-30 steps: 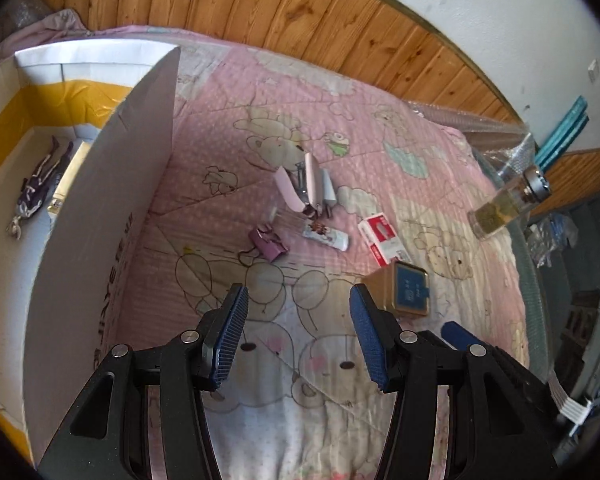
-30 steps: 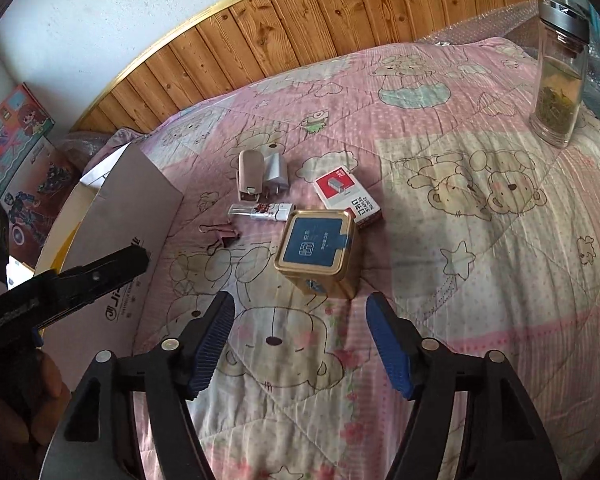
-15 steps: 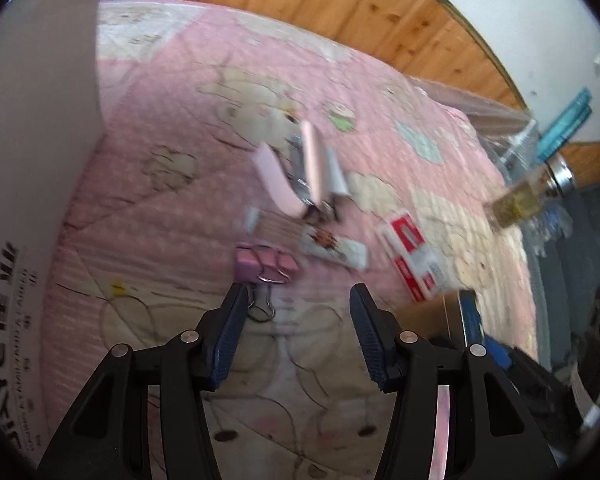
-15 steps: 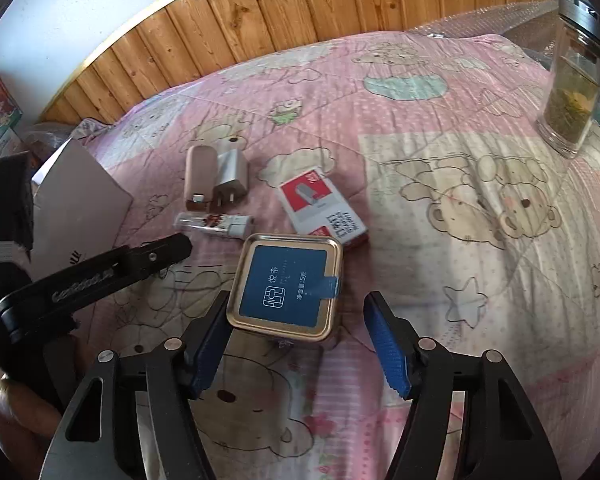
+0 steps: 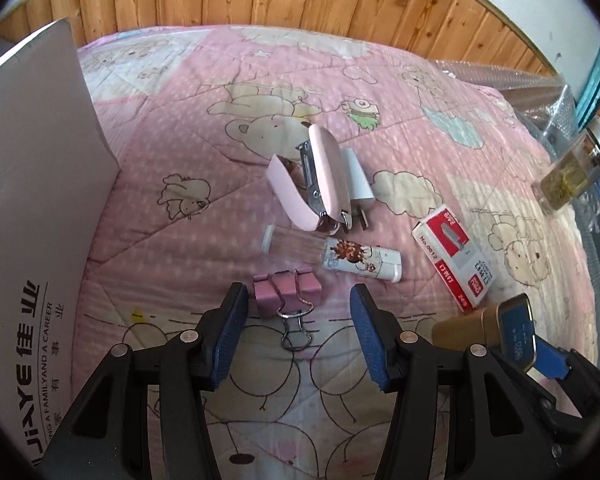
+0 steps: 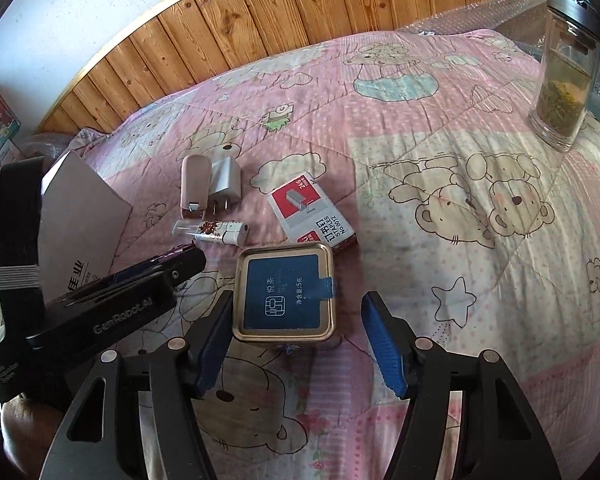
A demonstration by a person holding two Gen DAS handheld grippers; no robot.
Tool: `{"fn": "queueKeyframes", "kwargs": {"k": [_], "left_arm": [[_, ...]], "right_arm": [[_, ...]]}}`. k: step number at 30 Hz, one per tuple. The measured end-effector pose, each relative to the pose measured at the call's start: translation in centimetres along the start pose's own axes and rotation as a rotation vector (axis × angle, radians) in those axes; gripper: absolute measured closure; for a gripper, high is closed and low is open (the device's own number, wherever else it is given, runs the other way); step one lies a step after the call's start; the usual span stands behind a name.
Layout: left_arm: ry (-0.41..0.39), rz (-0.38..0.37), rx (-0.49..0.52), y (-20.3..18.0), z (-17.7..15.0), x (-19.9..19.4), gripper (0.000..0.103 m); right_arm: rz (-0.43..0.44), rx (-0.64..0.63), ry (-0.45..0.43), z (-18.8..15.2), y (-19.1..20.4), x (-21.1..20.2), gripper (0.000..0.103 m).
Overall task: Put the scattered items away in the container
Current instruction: 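Reach the left gripper toward the pink binder clip while the right gripper reaches the gold tin, then grasp the pink binder clip with the left gripper while the right gripper grasps the gold tin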
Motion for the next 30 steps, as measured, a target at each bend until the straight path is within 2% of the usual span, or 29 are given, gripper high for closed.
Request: {"fn": "queueKeyframes", "kwargs": {"k": [1,2,3,6,15,30], "left_arm": [[-0.005,0.002,-0.004,0.1,-0.1,0.1,0.049],[-0.014,0.009,-0.008,0.2,-0.1,0.0,0.055],[-0.017,0.019,-0.008,0.4,-0.2,0.1,0.068],[-0.022,-0.012,-0.024,1.1,-0.2,-0.1,0.068],[-0.023,-0.020,-0.025,1.1,-0.9,-1.3,0.069],[-0.051,-0.055,-0.010,0.3,-3.0,-5.7,0.069]], "right_arm": [[0.002,-0.003,0.000,0.0,0.1,0.0,0.041],[0.010,-0.008,-0.001,-0.1,0.2,0.0,0.049],[0.016,-0.013,0.000,-0.1,0.3,0.0,0.049],[-0.003,-0.031,-0.011,-0.1,0.7,-0.2,0.050],[-0.012,-0.019,-0.026,0.1,0.5,-1.0,0.051],[0.097,0.096,-0.040,0.1,-0.4,-2.5,0.051]]}}
Point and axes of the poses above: each gripper's, at about its wrist camera, not at the fingertips, and x roughly the way its jaws point, y to its left, z to its top, the point moved 1 cm from there along x, roughly the way its jaws point
